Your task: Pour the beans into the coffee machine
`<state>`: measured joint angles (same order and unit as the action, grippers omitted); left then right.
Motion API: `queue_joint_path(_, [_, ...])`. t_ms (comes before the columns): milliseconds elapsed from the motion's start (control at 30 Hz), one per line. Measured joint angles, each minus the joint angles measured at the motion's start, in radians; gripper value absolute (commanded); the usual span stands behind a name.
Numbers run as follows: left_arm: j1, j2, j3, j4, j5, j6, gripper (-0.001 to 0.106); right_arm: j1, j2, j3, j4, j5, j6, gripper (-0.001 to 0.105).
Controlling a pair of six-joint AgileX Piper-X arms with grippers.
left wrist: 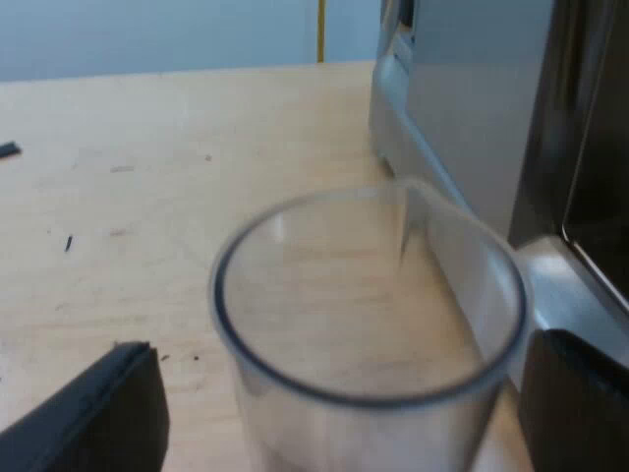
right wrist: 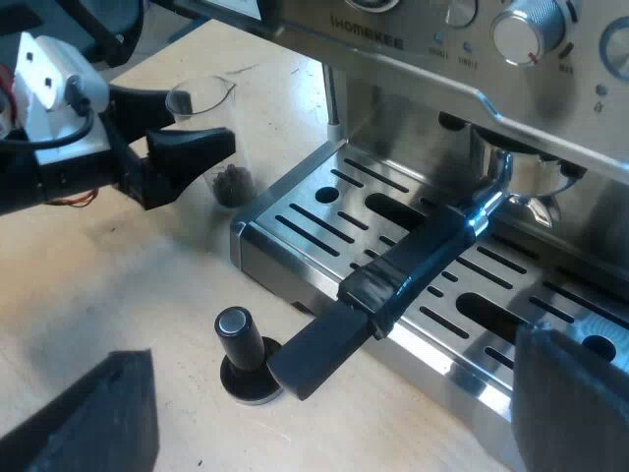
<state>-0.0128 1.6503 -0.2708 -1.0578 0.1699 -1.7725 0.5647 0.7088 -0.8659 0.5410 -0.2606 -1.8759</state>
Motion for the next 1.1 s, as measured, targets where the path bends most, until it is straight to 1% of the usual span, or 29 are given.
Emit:
queue_joint_path(167, [0.0, 0.024, -0.035, 0.007, 0.0, 0.0, 0.078, 0.0, 0.0, 0.0, 0.0, 0.0, 0.0, 0.079])
queue_joint_path(267, [0.0, 0.026, -0.046, 0.011, 0.0, 0.0, 0.066, 0.0, 0.0, 0.0, 0.0, 0.0, 0.0, 0.079])
queue_joint_path(333, [0.0, 0.026, -0.046, 0.011, 0.0, 0.0, 0.052, 0.0, 0.0, 0.0, 0.0, 0.0, 0.0, 0.079])
queue_joint_path(367, [0.0, 0.026, -0.046, 0.013, 0.0, 0.0, 0.049, 0.0, 0.0, 0.0, 0.0, 0.0, 0.0, 0.079])
queue_joint_path(433, [0.0, 0.026, -0.046, 0.013, 0.007, 0.0, 0.041, 0.0, 0.0, 0.0, 0.0, 0.0, 0.0, 0.079])
queue_joint_path(500, [0.0, 0.026, -0.046, 0.016, 0.033, 0.0, 0.038, 0.0, 0.0, 0.0, 0.0, 0.0, 0.0, 0.079])
queue_joint_path(600, [0.0, 0.024, -0.046, 0.015, 0.092, -0.016, 0.037, 0.0, 0.0, 0.0, 0.0, 0.0, 0.0, 0.079])
queue_joint_path(667, [0.0, 0.011, -0.046, 0.021, 0.103, -0.016, 0.037, 0.0, 0.0, 0.0, 0.0, 0.0, 0.0, 0.079])
queue_joint_path(767, [0.0, -0.064, -0.046, 0.056, 0.107, -0.016, 0.037, 0.0, 0.0, 0.0, 0.0, 0.0, 0.0, 0.079])
queue_joint_path(833, [0.0, -0.13, -0.046, 0.108, 0.107, -0.017, 0.037, 0.0, 0.0, 0.0, 0.0, 0.0, 0.0, 0.079])
queue_joint_path(900, [0.0, -0.217, -0.046, 0.187, 0.107, -0.017, 0.037, 0.0, 0.0, 0.0, 0.0, 0.0, 0.0, 0.079])
queue_joint_path(933, [0.0, -0.263, -0.046, 0.25, 0.101, -0.017, 0.037, 0.0, 0.0, 0.0, 0.0, 0.0, 0.0, 0.079])
queue_joint_path(967, [0.0, -0.285, -0.046, 0.275, 0.096, -0.013, 0.037, 0.0, 0.0, 0.0, 0.0, 0.0, 0.0, 0.079])
queue_joint_path(1033, [0.0, -0.364, -0.046, 0.364, 0.077, 0.02, 0.037, 0.0, 0.0, 0.0, 0.0, 0.0, 0.0, 0.079])
queue_joint_path(1067, [0.0, -0.386, -0.046, 0.385, 0.073, 0.026, 0.037, 0.0, 0.0, 0.0, 0.0, 0.0, 0.0, 0.079])
queue_joint_path(1100, [0.0, -0.43, -0.046, 0.424, 0.07, 0.046, 0.037, 0.0, 0.0, 0.0, 0.0, 0.0, 0.0, 0.079])
